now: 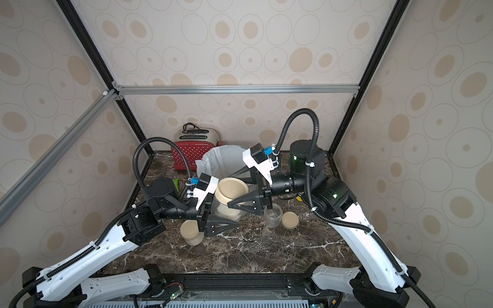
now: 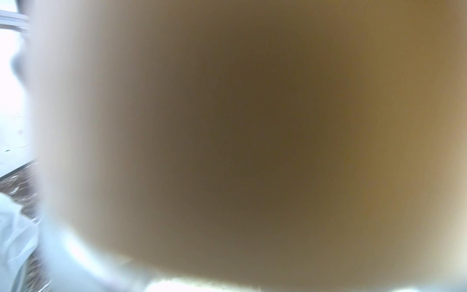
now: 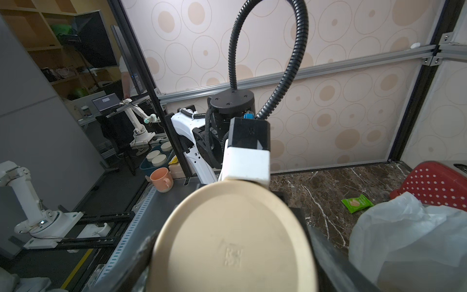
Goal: Empty moldy rice from jars
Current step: Unscrew the lid from the jar.
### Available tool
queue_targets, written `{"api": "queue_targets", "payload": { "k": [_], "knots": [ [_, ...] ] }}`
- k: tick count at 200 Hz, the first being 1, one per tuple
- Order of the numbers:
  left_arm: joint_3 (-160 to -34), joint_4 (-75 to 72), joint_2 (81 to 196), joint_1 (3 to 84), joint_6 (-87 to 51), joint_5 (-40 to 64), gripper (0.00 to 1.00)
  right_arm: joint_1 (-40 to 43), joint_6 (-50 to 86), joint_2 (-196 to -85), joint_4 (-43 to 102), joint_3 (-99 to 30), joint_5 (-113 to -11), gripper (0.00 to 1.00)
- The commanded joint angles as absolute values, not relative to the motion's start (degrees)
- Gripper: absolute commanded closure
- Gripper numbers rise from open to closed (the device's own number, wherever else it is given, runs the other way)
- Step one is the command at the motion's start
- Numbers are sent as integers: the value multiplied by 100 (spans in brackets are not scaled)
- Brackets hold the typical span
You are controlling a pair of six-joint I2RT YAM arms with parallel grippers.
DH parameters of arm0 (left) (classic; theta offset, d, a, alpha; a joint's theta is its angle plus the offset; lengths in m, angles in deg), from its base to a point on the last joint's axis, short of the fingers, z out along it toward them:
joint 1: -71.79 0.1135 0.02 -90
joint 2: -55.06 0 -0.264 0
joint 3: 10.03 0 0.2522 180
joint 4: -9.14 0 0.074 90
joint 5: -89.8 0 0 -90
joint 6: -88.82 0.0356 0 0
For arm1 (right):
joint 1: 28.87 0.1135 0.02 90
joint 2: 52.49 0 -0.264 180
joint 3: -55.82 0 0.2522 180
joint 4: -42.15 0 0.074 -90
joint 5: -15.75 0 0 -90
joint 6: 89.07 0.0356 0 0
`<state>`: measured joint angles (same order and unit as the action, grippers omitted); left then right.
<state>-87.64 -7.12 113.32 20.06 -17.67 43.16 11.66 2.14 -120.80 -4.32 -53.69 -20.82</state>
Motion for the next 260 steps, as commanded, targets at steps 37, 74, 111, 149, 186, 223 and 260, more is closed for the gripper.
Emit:
{"api": "queue_targets", "payload": {
  "k": [37,74,111,149,186,223,260],
  "knots": [
    [-8768,-462,11189,1967,-1486,3938,68,1195,241,-12086,-571,-5165,-2700,6],
    [-8768,-470,11193,1963,-1486,3928,67,1186,233,-12027,-575,-5120,-2860,0],
    [-8733,-470,11088,1976,-1430,3773,67,1168,170,-11960,-740,-5137,-2961,0],
    [-8645,-455,10938,1992,-1420,3577,67,1148,155,-11866,-860,-5072,-3063,0],
    [-8645,-497,10920,2001,-1412,3553,67,1129,172,-11784,-892,-5013,-3116,0],
    [-8642,-662,10883,2025,-1283,3310,67,1121,318,-11703,-867,-4917,-2952,0],
    [-8654,-1005,10864,2033,-1057,3024,66,1124,646,-11349,-784,-4524,-3083,0]
  ]
}}
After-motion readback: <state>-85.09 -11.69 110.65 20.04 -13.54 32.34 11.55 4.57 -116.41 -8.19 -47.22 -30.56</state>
